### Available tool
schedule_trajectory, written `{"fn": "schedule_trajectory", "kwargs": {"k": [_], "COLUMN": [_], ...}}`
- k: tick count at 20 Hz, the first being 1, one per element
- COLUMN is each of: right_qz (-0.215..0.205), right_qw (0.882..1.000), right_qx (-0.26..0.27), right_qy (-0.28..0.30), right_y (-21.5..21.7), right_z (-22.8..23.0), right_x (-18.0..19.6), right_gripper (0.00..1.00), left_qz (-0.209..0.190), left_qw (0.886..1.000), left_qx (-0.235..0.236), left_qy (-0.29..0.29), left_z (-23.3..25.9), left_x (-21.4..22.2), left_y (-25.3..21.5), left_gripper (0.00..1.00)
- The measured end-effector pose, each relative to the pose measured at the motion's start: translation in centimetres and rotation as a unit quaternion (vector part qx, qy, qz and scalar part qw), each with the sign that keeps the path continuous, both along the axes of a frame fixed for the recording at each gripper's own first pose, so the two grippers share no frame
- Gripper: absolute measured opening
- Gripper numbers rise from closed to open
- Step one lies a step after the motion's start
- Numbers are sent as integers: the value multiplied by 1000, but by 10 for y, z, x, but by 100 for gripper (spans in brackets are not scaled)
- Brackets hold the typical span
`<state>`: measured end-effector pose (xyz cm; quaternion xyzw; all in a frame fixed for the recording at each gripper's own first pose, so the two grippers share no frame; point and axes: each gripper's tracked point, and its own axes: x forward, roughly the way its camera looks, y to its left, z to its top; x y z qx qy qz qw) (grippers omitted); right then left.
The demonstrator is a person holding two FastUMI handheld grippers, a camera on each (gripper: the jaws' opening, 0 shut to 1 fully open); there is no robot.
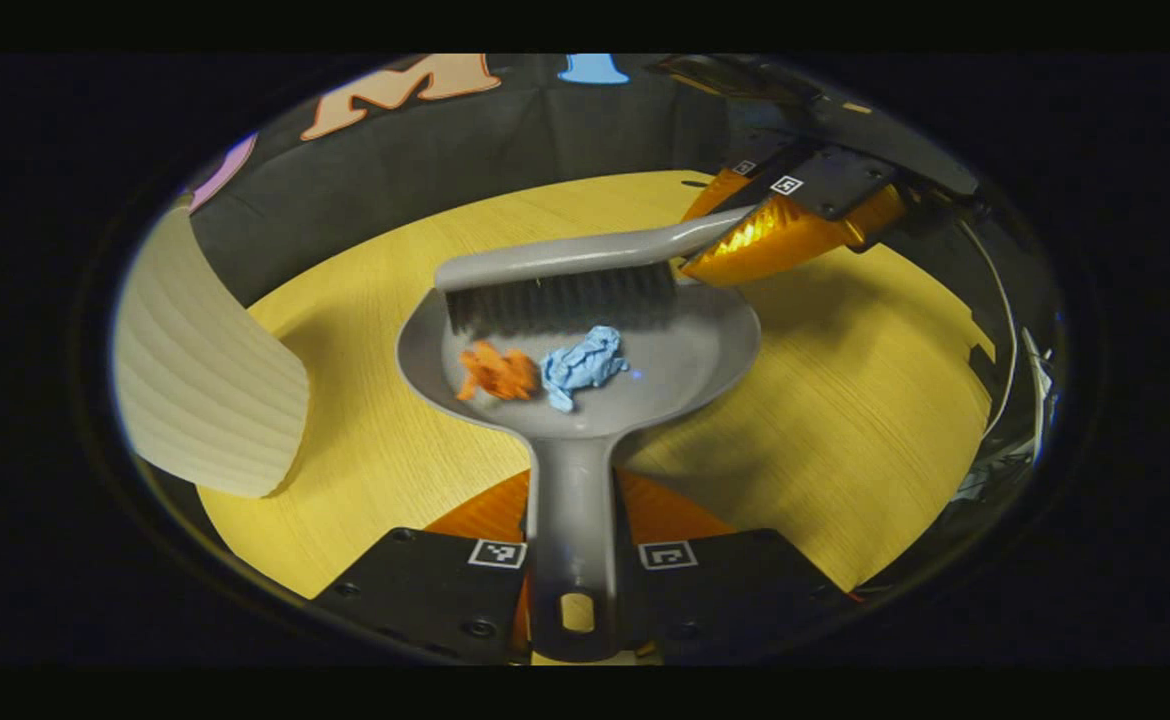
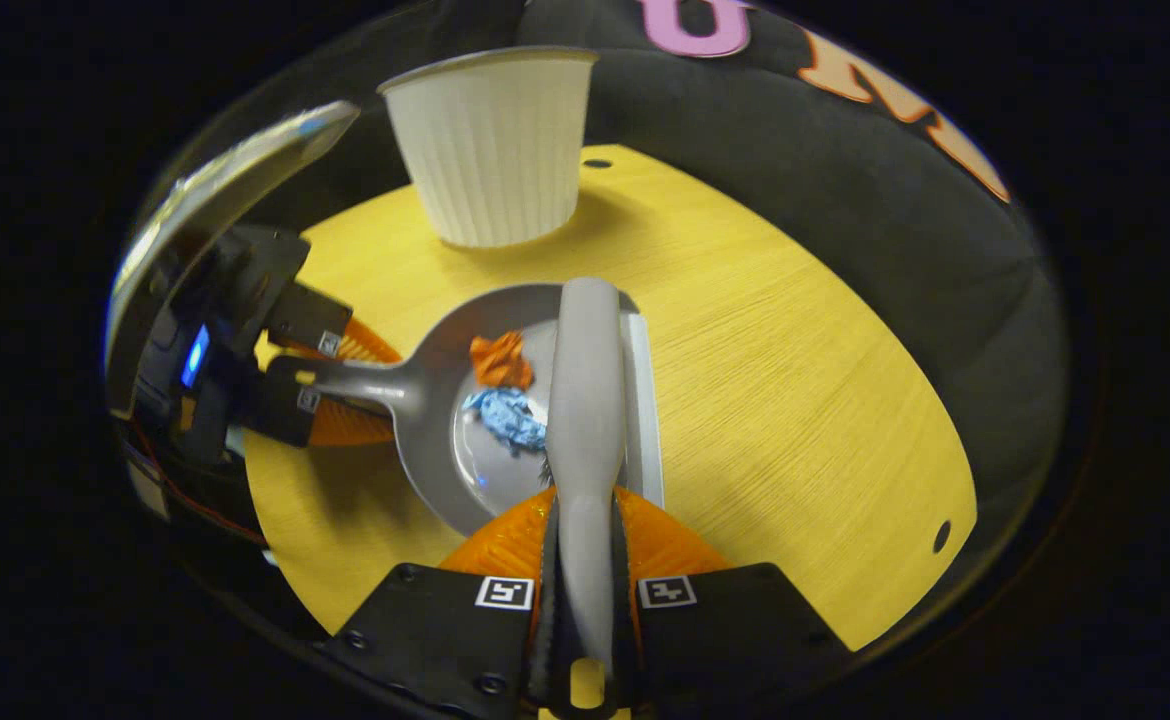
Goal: Pick up the small broom and dustpan from the desktop, sweep the trash into the dustpan with the broom, and then empty the trash into the garbage bin.
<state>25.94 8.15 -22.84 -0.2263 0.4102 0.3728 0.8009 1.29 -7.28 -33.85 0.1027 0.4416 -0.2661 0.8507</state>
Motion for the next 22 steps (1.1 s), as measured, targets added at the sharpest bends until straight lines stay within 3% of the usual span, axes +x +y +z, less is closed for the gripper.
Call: {"fn": "schedule_trajectory", "kwargs": {"k": [4, 10, 17, 20, 22], "right_qz": [-133, -258, -285, -282, -279], "right_qw": [984, 951, 943, 944, 944], "right_qx": [72, 137, 161, 166, 171], "right_qy": [-98, -100, -62, -46, -36], "right_y": [-32, -80, -95, -94, -90], "right_z": [55, 55, 40, 33, 31], "right_x": [22, 13, 26, 28, 31], "right_gripper": [23, 22, 23, 23, 23], "left_qz": [38, 119, 153, 167, 176], "left_qw": [998, 985, 963, 953, 947], "left_qx": [-11, -58, -82, -67, -28], "left_qy": [-39, -114, -204, -242, -266], "left_z": [5, 3, 0, 2, -2], "left_x": [10, 27, 38, 44, 49], "left_y": [-1, -4, -7, -2, 6], "left_gripper": [29, 27, 26, 27, 25]}}
